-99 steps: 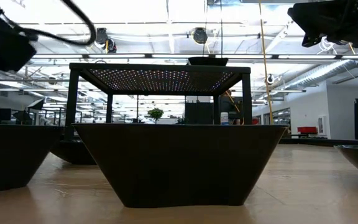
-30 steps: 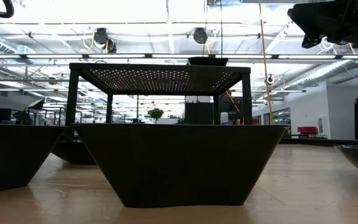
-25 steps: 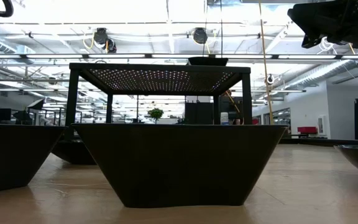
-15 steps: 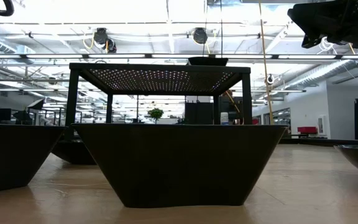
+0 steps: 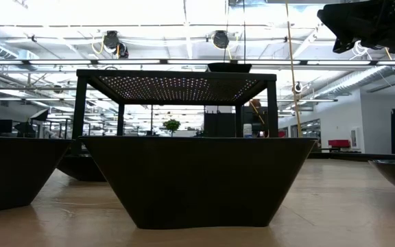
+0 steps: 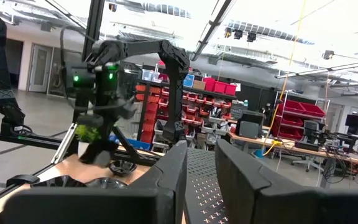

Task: Pick & Place Mini shaped plates
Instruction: Stack the distorted square plate onto the stacked distorted square plate on the shelf

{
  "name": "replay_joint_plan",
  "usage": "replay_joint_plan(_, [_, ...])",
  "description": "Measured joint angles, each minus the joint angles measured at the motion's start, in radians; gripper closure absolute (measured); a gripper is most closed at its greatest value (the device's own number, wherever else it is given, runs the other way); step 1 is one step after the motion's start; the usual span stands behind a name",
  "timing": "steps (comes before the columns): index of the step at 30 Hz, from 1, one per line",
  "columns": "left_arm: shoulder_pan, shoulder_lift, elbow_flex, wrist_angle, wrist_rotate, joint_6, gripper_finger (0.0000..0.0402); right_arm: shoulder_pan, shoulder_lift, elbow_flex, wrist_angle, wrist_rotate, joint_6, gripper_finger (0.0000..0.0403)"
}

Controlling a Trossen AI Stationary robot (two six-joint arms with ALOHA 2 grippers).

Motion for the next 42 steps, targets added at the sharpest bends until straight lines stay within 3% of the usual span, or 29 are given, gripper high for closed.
replay_joint_plan(5, [0.016, -0.001, 0.127, -0.14, -0.198, 0.041, 0.0401, 0.0, 0.0, 0.0, 0.003, 0.001, 0.0, 0.0328])
replay_joint_plan(11, [0.105, -0.002, 0.201, -0.141, -0.544, 0.265, 0.0401, 0.0, 0.0, 0.001, 0.034, 0.0, 0.004, 0.0328])
replay_joint_plan(19, [0.313, -0.001, 0.213, 0.143, -0.836, 0.938, 0.0401, 0.0, 0.052, 0.033, -0.012, -0.03, 0.014, 0.0325])
replay_joint_plan(25, [0.403, -0.001, 0.213, 0.478, -1.011, 1.495, 0.0401, 0.047, 0.211, 0.121, -0.036, -0.07, 0.073, 0.0275])
replay_joint_plan(30, [0.409, -0.001, 0.213, 0.724, -1.159, 1.862, 0.0401, 0.124, 0.41, 0.217, -0.005, 0.039, 0.105, 0.022])
replay_joint_plan(35, [0.374, 0.001, 0.213, 0.85, -1.274, 2.048, 0.0401, 0.207, 0.622, 0.335, 0.072, 0.191, 0.068, 0.0205])
replay_joint_plan(42, [0.312, 0.092, 0.213, 1.093, -1.56, 2.32, 0.0401, 0.251, 0.874, 0.581, 0.098, 0.585, -0.012, 0.0216])
